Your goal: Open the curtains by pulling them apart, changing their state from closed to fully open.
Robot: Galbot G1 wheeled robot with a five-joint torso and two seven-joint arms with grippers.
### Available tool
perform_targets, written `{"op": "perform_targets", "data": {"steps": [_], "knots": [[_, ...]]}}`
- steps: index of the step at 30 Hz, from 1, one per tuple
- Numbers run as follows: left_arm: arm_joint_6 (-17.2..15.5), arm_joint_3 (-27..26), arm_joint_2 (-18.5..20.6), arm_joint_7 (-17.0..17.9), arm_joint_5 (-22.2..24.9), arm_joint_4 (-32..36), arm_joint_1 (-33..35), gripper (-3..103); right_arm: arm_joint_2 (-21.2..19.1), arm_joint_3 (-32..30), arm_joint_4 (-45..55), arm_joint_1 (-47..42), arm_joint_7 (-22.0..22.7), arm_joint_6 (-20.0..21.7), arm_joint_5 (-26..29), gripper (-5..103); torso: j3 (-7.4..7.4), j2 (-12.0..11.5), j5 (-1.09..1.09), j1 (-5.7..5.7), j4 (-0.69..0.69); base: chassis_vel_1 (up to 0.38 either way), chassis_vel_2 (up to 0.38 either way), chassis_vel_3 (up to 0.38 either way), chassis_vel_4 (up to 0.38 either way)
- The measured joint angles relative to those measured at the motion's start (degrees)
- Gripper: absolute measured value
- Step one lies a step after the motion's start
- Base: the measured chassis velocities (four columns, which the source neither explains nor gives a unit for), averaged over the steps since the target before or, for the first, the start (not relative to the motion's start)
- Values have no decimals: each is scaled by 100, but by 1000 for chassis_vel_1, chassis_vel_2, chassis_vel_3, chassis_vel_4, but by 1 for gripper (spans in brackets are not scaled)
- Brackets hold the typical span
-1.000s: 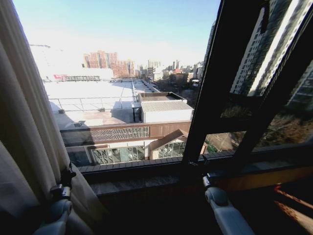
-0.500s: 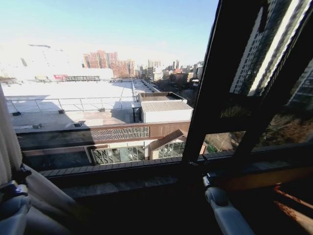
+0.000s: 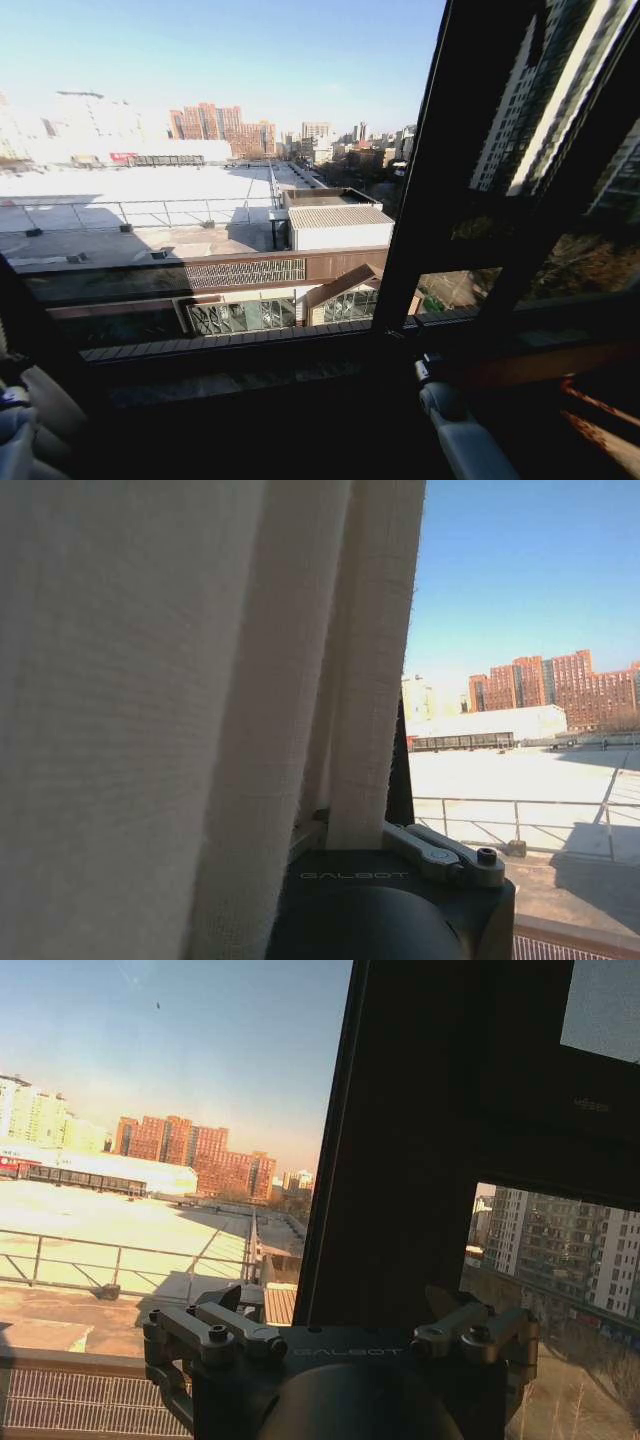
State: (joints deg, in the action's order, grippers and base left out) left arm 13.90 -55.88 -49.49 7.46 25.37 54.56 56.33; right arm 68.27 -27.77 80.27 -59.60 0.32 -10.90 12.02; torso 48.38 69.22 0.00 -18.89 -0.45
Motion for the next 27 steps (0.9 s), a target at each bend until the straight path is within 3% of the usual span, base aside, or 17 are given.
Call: {"op": "perform_targets", "data": {"steps": [2,5,8,11,14,17,18,19,20,24,27], "knots": [[-39,5,-43,23,-28,106,50,3,0,0,0,0,0,0,0,100,0,0,0,0,0,0,0,0,0],[-48,10,-217,13,-107,502,248,19,0,0,0,0,0,0,0,100,0,0,1,0,0,0,0,0,0],[-38,16,-406,-28,-156,903,451,24,0,0,0,0,0,0,0,100,0,0,1,0,-1,0,0,0,0],[-102,51,-797,-65,-112,1727,919,41,0,0,0,0,0,0,0,100,0,0,1,0,-1,0,0,0,0],[-138,95,-1071,-113,-71,2285,1242,46,0,0,0,0,0,0,0,100,0,0,2,0,0,0,0,0,0],[-154,187,-1453,-157,-56,3069,1655,63,0,0,0,0,0,0,0,100,0,1,2,0,-1,0,0,0,0],[-155,237,-1614,-168,-58,3368,1811,63,0,0,0,0,0,0,0,100,0,1,2,0,-1,0,0,0,0],[-140,374,-1994,-342,-58,4145,2250,80,0,0,0,0,0,0,0,100,0,1,3,0,-1,0,0,0,0],[-140,374,-1994,-342,-58,4145,2250,80,0,0,0,0,0,0,0,100,0,1,3,0,-1,0,0,0,0],[-105,542,-2268,-480,-85,4778,2638,98,0,0,0,0,0,0,0,100,0,1,2,1,-1,0,0,0,0],[6,603,-2387,-513,-174,4889,2774,100,0,0,0,0,0,0,0,100,-1,1,2,0,-1,0,0,0,0]]}}
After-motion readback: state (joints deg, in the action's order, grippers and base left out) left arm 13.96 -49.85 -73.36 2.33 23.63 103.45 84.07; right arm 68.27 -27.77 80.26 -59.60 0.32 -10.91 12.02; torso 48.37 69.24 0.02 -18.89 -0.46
